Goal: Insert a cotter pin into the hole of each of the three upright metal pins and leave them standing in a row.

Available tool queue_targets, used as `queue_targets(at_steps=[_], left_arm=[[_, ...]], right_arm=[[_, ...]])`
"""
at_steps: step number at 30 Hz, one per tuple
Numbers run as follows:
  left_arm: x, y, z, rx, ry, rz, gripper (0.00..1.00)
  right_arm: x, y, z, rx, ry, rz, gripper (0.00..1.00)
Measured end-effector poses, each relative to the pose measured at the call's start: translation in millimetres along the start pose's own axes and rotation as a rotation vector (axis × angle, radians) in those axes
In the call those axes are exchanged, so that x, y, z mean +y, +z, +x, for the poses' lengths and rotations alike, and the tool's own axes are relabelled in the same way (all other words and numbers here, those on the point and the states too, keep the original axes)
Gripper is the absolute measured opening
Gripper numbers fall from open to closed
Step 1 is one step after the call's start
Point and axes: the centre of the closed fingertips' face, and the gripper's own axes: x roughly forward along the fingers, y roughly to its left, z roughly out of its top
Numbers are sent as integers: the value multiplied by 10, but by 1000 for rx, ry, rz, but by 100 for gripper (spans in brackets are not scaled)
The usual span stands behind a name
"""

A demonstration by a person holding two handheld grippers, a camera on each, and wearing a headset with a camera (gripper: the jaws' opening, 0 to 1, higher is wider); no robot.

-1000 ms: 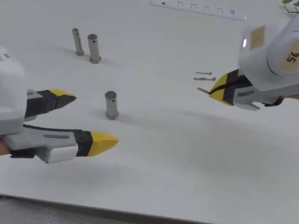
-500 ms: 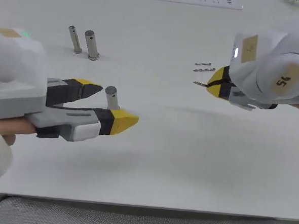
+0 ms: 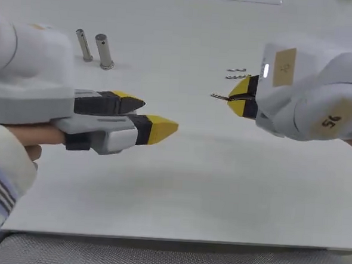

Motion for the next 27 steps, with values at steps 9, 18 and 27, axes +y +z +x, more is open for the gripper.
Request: queue_targets(at_steps=[9, 18, 27], left_arm=[[-130, -21, 51, 14, -51, -47, 31], [-255, -23, 93, 21, -98, -124, 24], [-352, 26, 115, 9, -145, -179, 13]], right_arm=[[91, 155, -27, -29, -2, -15, 2], [205, 289, -2, -58, 6, -25, 2], [286, 368, 5, -70, 12, -42, 2]])
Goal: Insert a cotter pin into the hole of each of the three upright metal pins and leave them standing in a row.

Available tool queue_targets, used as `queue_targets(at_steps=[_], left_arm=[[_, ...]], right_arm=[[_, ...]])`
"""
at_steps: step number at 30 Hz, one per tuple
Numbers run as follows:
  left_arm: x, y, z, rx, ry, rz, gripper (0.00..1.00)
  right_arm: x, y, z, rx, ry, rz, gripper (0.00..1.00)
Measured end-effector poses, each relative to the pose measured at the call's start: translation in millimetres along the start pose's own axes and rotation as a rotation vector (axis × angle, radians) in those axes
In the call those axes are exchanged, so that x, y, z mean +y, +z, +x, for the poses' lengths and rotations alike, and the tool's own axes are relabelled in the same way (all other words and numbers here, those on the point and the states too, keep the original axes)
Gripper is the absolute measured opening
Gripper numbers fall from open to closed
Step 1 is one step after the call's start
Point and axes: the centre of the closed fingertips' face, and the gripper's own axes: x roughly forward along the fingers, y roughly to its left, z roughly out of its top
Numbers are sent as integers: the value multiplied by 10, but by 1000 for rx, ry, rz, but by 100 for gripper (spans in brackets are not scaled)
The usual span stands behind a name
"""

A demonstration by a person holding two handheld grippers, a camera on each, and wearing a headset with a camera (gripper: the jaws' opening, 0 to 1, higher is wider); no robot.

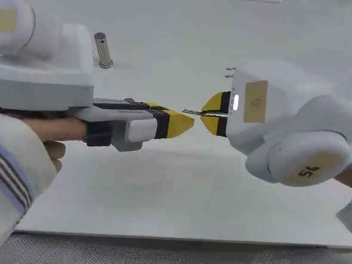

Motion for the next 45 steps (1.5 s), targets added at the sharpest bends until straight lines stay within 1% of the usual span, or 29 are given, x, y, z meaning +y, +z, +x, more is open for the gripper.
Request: queue_targets(at_steps=[6, 9, 16, 22, 27, 33, 35, 38, 44, 45], left_arm=[[-18, 19, 14, -12, -6, -19, 10], [-29, 24, 13, -14, -12, -28, 5], [-25, 7, 13, -5, -11, -46, 2], [-37, -5, 21, 4, -17, -64, 1], [-43, -18, 6, 21, -37, -84, 1], [-7, -26, 2, 30, -22, -158, 1], [-4, -39, -3, 37, -20, -158, 0], [2, -49, -15, 39, -12, -125, 0], [27, -56, -35, 42, -10, -108, 0], [-6, -63, -28, 42, -9, -105, 0]], right_arm=[[47, 51, -3, -11, 6, -4, 2], [59, 52, -1, -11, 8, -4, 2], [65, 62, -12, -15, 5, -2, 2], [76, 68, -13, -16, 8, -5, 2], [101, 96, -19, -26, 13, -3, 2], [108, 104, -12, -27, 15, -2, 2], [120, 106, -8, -29, 20, -5, 2], [133, 115, -3, -35, 26, 0, 2], [137, 134, 4, -45, 33, 4, 2], [136, 136, 4, -47, 34, 2, 2]])
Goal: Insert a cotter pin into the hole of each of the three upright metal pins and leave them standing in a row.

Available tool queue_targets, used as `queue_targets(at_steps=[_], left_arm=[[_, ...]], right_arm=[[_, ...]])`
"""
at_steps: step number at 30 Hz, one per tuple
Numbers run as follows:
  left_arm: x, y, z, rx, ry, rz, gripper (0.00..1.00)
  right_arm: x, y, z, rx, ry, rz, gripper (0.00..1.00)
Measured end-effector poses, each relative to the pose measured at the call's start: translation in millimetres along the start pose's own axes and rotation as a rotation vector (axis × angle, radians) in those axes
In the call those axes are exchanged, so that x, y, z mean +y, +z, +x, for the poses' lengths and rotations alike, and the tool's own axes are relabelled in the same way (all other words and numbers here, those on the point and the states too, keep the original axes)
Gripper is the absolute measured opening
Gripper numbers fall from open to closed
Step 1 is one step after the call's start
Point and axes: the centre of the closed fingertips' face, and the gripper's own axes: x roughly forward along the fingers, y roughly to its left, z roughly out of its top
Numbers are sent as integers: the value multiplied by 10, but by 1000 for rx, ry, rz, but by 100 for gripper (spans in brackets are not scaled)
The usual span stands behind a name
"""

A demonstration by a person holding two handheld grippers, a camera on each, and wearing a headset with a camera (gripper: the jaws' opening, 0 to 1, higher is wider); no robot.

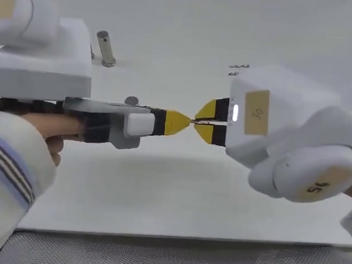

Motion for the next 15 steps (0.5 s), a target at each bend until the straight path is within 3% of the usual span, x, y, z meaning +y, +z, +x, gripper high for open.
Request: queue_targets(at_steps=[15], left_arm=[[-16, 50, -82, -17, -3, 5, 0]], right_arm=[[-40, 66, -26, -45, -2, -45, 4]])
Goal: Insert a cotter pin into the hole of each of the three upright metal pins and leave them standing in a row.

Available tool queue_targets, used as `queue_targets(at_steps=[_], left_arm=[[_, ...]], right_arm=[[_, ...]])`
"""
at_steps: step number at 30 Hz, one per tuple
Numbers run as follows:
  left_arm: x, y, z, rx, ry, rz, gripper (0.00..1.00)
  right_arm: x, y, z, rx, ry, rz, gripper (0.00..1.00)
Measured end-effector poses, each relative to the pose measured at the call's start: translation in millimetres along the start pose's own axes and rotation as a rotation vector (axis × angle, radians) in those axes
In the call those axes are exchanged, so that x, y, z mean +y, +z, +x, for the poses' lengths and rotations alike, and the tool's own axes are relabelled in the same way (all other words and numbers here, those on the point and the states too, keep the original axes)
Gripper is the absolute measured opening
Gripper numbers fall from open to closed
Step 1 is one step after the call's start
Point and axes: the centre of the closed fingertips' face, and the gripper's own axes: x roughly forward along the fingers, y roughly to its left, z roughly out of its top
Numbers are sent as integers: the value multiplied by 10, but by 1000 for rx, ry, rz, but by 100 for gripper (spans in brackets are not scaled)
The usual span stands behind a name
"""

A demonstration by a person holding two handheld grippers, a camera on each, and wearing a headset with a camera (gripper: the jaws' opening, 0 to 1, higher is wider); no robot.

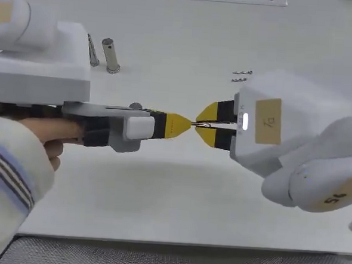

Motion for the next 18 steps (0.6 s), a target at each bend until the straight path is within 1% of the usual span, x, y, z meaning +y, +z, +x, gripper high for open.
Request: queue_targets(at_steps=[2, 3, 4, 6, 8, 12, 16, 18], left_arm=[[1, -2, -6, 1, -1, 2, 0], [2, 1, -8, 1, 0, 2, 0], [1, 5, -13, -1, -1, 3, 0], [-1, 17, -19, -6, -2, 7, 0], [-1, 19, -21, -6, -3, 8, 0], [7, 7, -25, -1, 1, 23, 0], [9, -32, -31, 17, 9, 73, 0], [-7, -48, -34, 25, 5, 100, 0]], right_arm=[[4, -13, 7, 9, 3, -1, 4], [-10, -11, 7, 6, -6, -8, 6], [-19, 7, 9, -8, -15, -30, 8], [-6, 10, 5, -13, -10, -18, 11], [22, 18, 6, -26, 7, 7, 12], [8, -29, -2, -34, 13, 35, 16], [29, -57, -35, -47, 41, 89, 18], [56, -61, -59, -66, 71, 144, 18]])
